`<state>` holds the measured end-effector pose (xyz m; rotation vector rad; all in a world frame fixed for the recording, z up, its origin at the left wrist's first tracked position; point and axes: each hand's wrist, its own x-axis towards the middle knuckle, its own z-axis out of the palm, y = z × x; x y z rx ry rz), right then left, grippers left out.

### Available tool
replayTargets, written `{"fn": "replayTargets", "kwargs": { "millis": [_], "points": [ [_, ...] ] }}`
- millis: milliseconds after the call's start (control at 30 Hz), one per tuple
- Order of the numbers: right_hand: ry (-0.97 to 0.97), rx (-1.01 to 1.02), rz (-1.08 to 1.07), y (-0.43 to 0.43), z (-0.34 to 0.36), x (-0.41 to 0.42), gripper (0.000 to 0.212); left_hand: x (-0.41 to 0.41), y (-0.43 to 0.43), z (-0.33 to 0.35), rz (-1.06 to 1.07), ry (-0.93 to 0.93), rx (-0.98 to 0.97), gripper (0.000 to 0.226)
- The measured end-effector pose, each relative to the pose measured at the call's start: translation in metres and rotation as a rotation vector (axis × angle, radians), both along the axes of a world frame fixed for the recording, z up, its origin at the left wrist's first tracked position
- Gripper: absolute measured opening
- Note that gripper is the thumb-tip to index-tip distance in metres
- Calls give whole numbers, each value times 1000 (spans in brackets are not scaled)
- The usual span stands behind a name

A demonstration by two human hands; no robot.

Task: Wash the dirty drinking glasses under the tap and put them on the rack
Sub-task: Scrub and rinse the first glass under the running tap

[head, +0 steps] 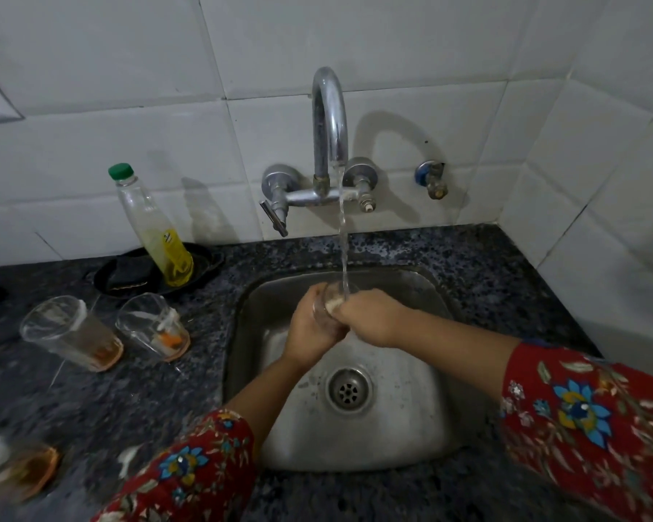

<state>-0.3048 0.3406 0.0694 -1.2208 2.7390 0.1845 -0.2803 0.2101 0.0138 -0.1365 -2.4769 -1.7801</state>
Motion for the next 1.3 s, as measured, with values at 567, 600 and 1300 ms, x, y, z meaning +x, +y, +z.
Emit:
{"fn": "replayTargets", "kwargs": {
  "millis": [567, 600, 1300],
  "points": [
    [-1643, -1076, -1211, -17, -60, 55, 23, 18, -42, 18, -391, -245, -1616, 68],
    [-1674, -1085, -1229, -18, -62, 58, 20, 18, -41, 19, -389, -243, -1662, 67],
    [-153, 56, -199, -1, -26, -5, 29, -26, -6, -10, -169, 34, -118, 43]
  ]
}}
